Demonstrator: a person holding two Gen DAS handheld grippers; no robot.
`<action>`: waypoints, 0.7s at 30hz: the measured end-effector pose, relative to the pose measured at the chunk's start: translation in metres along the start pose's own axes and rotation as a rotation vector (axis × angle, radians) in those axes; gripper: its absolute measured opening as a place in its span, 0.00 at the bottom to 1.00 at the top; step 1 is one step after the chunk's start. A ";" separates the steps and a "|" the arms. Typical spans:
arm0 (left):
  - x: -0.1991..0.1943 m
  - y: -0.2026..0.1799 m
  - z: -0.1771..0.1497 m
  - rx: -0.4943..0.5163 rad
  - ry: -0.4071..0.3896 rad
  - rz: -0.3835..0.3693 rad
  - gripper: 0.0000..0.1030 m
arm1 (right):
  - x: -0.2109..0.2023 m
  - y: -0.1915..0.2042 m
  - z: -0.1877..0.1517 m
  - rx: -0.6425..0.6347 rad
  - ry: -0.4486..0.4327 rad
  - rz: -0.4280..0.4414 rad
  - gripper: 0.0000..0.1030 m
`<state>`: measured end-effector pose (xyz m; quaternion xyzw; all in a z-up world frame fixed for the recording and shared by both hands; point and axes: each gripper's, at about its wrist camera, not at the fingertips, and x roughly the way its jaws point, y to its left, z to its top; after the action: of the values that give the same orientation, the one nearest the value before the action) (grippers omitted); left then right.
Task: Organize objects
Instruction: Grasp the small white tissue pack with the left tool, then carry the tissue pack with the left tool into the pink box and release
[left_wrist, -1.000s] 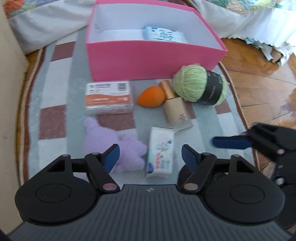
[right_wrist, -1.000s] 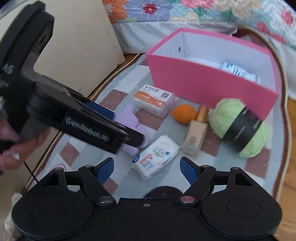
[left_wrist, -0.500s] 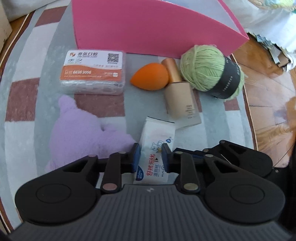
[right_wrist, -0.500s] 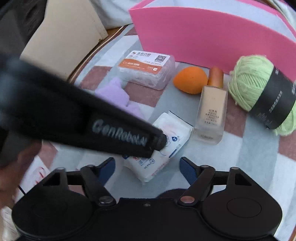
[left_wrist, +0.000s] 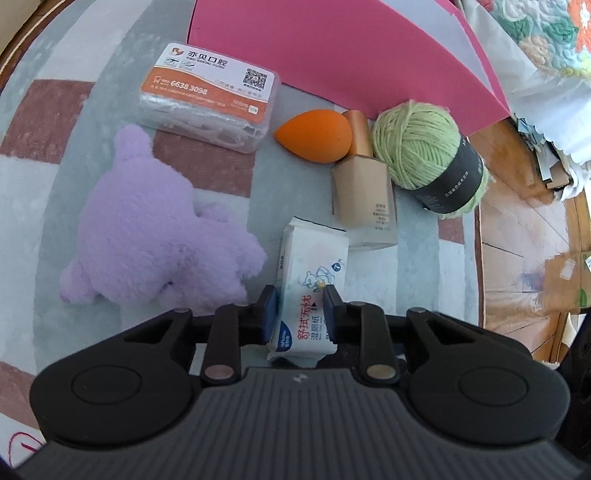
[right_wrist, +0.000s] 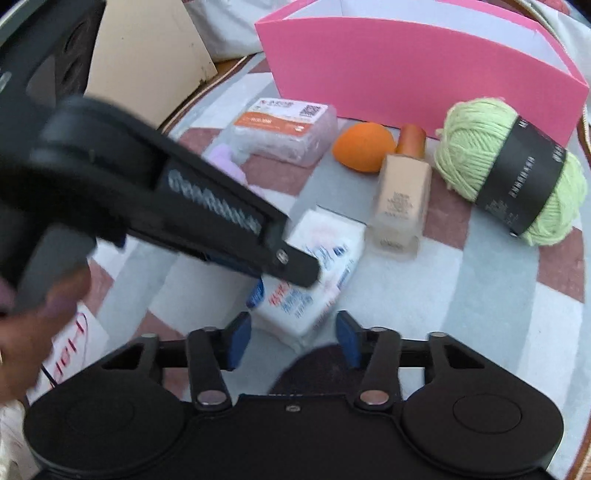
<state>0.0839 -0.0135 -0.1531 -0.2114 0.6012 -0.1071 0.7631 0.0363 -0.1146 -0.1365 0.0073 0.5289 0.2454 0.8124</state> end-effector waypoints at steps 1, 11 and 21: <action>0.002 0.001 0.001 -0.001 -0.002 -0.005 0.25 | 0.000 -0.001 0.002 0.002 -0.013 0.004 0.65; -0.026 -0.012 -0.011 0.039 -0.031 -0.042 0.24 | -0.033 0.006 -0.004 -0.084 -0.083 -0.041 0.51; -0.119 -0.069 -0.005 0.277 -0.127 -0.039 0.25 | -0.115 0.015 0.025 -0.044 -0.202 0.009 0.51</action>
<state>0.0552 -0.0264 -0.0188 -0.1219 0.5268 -0.1903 0.8194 0.0147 -0.1418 -0.0226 0.0164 0.4388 0.2587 0.8604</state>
